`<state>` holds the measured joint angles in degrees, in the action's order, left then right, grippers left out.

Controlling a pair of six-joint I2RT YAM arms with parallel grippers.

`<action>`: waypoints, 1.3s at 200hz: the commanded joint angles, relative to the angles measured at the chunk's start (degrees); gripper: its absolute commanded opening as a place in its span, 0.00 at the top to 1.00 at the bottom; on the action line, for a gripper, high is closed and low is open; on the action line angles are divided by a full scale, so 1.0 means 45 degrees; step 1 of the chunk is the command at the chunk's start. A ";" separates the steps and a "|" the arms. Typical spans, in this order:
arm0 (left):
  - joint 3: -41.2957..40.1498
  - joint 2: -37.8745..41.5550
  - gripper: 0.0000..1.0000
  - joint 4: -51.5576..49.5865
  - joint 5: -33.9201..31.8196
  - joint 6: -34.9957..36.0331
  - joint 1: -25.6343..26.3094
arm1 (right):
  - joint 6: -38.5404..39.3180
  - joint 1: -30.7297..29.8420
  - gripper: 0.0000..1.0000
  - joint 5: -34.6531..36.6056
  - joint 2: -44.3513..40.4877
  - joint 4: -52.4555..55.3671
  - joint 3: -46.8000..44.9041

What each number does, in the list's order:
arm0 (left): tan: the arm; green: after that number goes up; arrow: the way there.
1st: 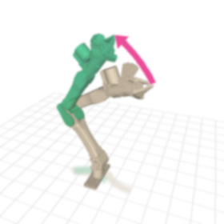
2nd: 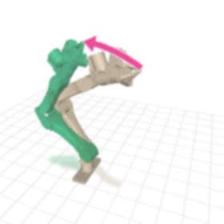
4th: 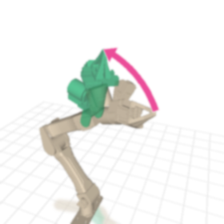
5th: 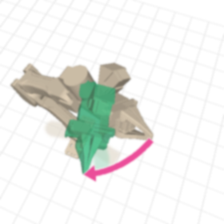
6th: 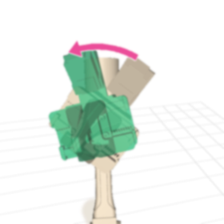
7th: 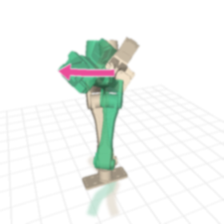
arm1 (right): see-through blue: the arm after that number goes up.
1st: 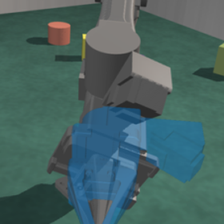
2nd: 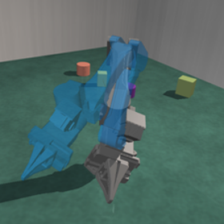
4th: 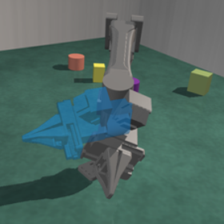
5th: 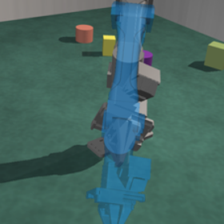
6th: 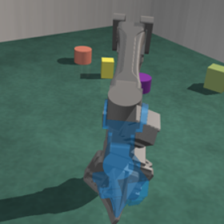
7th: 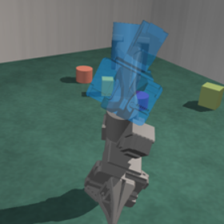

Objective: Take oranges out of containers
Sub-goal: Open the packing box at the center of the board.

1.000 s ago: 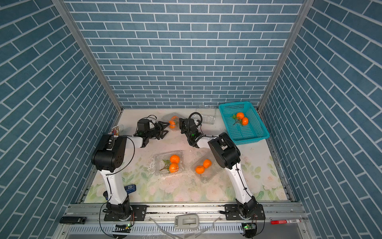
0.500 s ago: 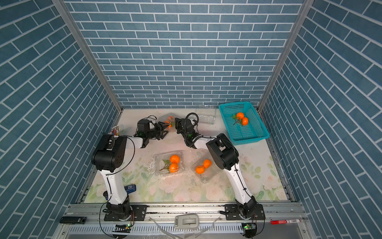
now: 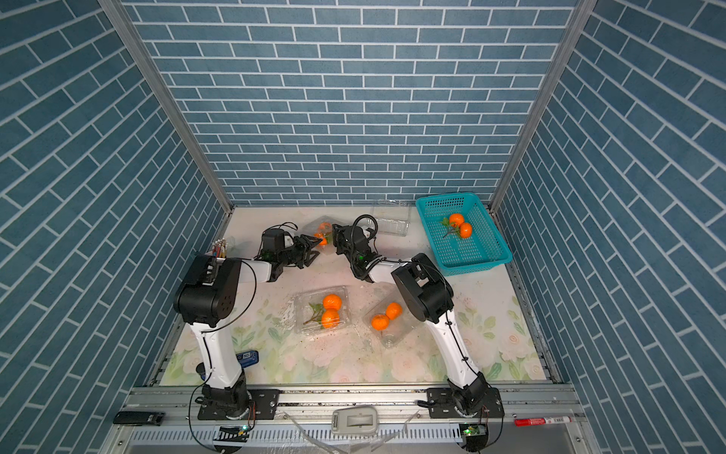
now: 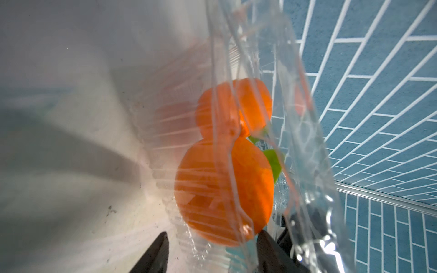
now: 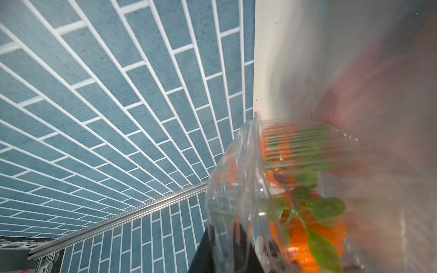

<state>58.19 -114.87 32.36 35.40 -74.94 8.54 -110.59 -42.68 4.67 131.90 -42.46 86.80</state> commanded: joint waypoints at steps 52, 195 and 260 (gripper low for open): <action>0.0232 0.0160 0.40 -0.2194 -0.0406 0.0997 -0.0022 | 0.0063 0.0098 0.67 -0.0161 0.0163 0.0385 0.0835; 0.0643 -0.0019 0.45 -0.3963 -0.0659 0.1642 0.0301 | -0.1279 0.0108 0.54 0.0345 0.0378 0.0798 0.1536; 0.0808 -0.0003 0.45 -0.4208 -0.0688 0.1809 0.0310 | -0.0515 0.0006 0.53 -0.0608 0.0026 0.0611 0.0203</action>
<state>60.97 -114.87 16.21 32.60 -68.31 9.39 -113.60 -42.37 4.25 132.77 -38.37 89.32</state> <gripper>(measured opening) 0.550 0.463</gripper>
